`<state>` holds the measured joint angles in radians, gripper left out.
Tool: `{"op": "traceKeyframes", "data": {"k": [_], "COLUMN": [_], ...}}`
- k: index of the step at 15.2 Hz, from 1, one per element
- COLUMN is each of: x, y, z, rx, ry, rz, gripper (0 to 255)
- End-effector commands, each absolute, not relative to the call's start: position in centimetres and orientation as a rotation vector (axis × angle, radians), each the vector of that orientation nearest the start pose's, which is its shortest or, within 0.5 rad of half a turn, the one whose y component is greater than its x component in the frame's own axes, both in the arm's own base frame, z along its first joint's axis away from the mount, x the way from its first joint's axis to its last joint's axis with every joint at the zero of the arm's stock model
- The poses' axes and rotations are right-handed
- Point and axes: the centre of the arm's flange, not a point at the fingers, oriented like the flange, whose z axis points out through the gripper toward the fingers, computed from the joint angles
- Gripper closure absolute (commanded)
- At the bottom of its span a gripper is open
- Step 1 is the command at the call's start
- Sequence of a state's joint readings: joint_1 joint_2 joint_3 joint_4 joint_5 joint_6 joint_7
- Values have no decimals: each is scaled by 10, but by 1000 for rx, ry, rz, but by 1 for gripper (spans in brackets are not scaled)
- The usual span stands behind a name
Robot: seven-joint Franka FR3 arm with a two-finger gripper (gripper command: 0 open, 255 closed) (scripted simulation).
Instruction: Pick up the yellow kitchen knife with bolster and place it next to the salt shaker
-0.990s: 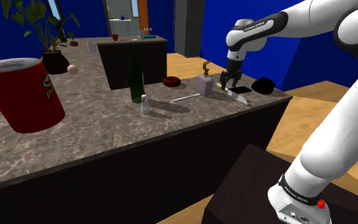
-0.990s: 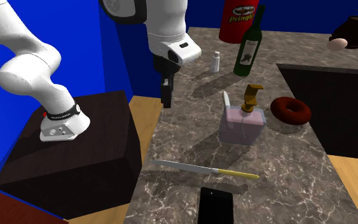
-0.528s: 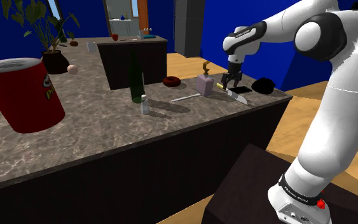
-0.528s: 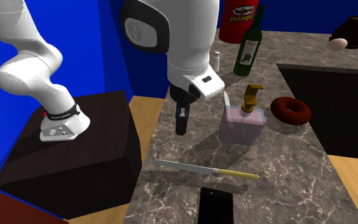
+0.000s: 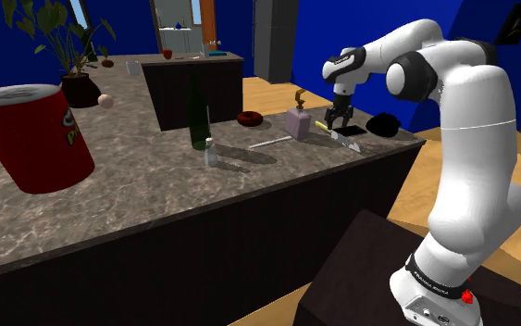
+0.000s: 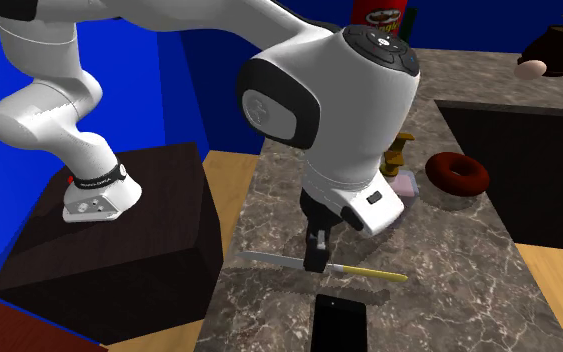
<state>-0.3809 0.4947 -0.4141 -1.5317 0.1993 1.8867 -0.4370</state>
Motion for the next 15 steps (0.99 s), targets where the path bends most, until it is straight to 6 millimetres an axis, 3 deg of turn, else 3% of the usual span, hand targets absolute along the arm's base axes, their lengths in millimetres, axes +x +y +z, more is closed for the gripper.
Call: {"op": "traceKeyframes", "data": {"k": [1,9,15], "x": [517,515,515], "y": [-464,-468,-468], "z": [370,331,328], "rx": [-3028,-3028,-3028], "ry": [627,632,632], "rz": [141,144,144], "gripper": [0,0,0]}}
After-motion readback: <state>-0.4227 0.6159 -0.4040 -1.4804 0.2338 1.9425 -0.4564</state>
